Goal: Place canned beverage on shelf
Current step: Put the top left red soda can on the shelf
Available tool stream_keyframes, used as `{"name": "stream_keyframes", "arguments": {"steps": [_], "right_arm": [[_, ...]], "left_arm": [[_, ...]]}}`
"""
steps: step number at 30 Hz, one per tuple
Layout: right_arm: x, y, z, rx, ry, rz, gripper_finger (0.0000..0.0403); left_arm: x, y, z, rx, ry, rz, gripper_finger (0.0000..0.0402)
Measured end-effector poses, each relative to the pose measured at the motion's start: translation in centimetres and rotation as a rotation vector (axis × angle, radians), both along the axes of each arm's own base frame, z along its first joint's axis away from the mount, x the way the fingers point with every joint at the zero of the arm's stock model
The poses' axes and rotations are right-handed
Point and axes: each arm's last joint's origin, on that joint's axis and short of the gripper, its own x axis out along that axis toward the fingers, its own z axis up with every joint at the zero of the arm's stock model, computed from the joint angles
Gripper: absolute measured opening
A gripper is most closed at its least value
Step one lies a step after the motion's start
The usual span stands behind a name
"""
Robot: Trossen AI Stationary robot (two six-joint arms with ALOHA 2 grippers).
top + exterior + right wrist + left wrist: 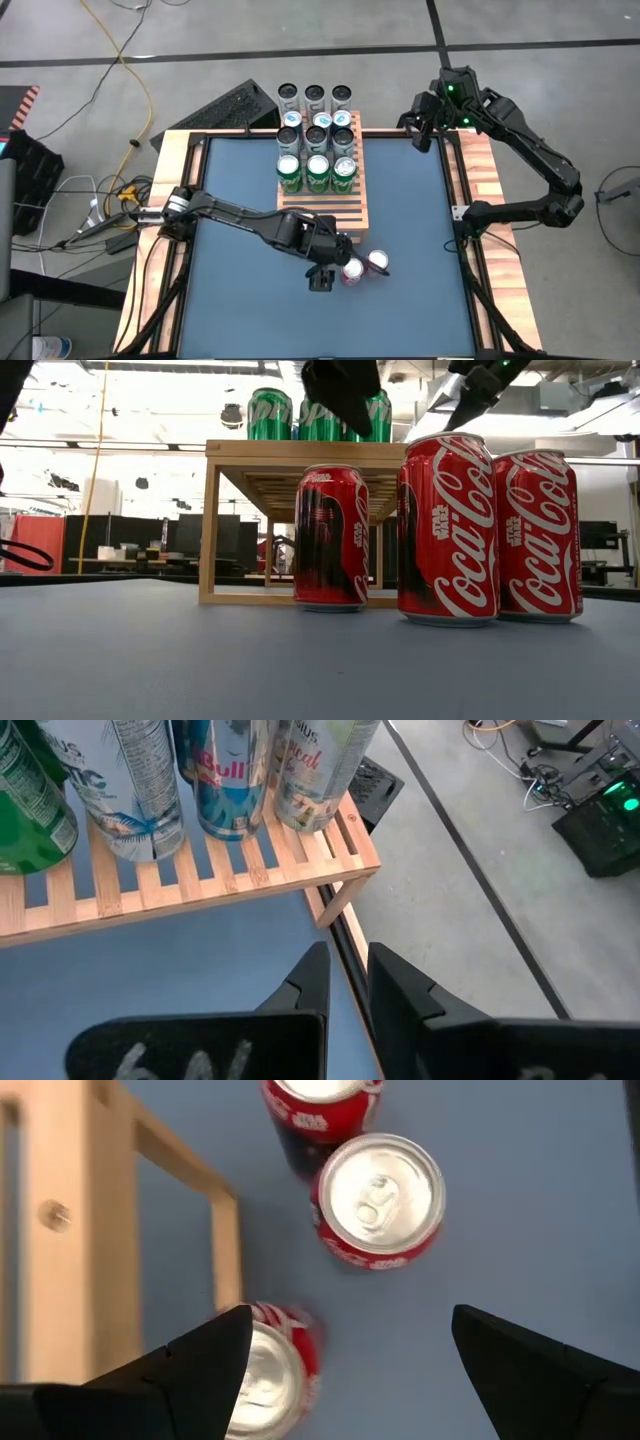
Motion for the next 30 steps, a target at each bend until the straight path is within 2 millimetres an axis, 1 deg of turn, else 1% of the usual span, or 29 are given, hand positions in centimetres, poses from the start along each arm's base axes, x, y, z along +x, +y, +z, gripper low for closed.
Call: {"name": "stream_keyframes", "arguments": {"steps": [4,10,14,15,18,20,23,30], "right_arm": [[0.0,0.0,-0.1,0.006,0.006,0.000,0.0064],[0.0,0.0,-0.1,0.007,0.007,0.000,0.0064],[0.0,0.1,-0.1,0.008,0.007,0.000,0.0064],[0.0,0.0,-0.1,0.008,0.007,0.000,0.0064],[0.0,0.0,-0.1,0.008,0.007,0.000,0.0064],[0.0,0.0,-0.1,0.009,0.007,-0.001,0.0064],[-0.1,0.1,-0.1,0.010,0.009,-0.001,0.0064],[-0.1,0.1,-0.2,0.019,0.015,0.001,0.0064]], "left_arm": [[0.2,0.7,0.0,0.080,-0.010,-0.041,0.0330],[0.1,1.8,-0.2,0.118,0.036,-0.136,0.0330],[0.2,2.7,-0.3,0.170,0.039,-0.147,0.0330],[0.2,2.7,-0.5,0.171,0.038,-0.151,0.0329],[0.3,2.6,-2.2,0.131,0.058,-0.162,0.0323],[0.4,2.5,-2.8,0.108,0.060,-0.153,0.0314],[0.5,2.4,-2.8,0.094,0.032,-0.153,0.0299],[0.2,2.1,-3.0,0.037,0.067,-0.130,0.0274]]}}
